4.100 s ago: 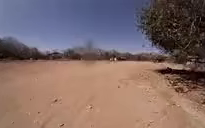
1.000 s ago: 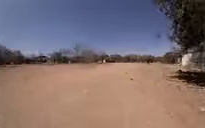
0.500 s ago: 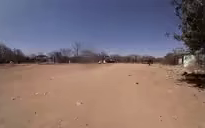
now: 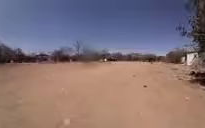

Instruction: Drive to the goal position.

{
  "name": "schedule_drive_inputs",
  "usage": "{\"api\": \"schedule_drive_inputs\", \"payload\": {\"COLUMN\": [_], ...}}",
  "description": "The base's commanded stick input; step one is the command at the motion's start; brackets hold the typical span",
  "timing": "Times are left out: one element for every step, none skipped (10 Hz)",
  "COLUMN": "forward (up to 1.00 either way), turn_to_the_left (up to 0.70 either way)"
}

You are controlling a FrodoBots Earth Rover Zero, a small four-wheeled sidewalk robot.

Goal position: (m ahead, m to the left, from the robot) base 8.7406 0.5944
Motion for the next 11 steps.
{"api": "schedule_drive_inputs", "payload": {"forward": [1.0, 1.0, 1.0, 1.0, 1.0, 1.0, 1.0, 1.0, 1.0, 1.0, 1.0], "turn_to_the_left": [0.0, 0.0, 0.0, 0.0, 0.0, 0.0, 0.0, 0.0, 0.0, -0.06, -0.19]}}
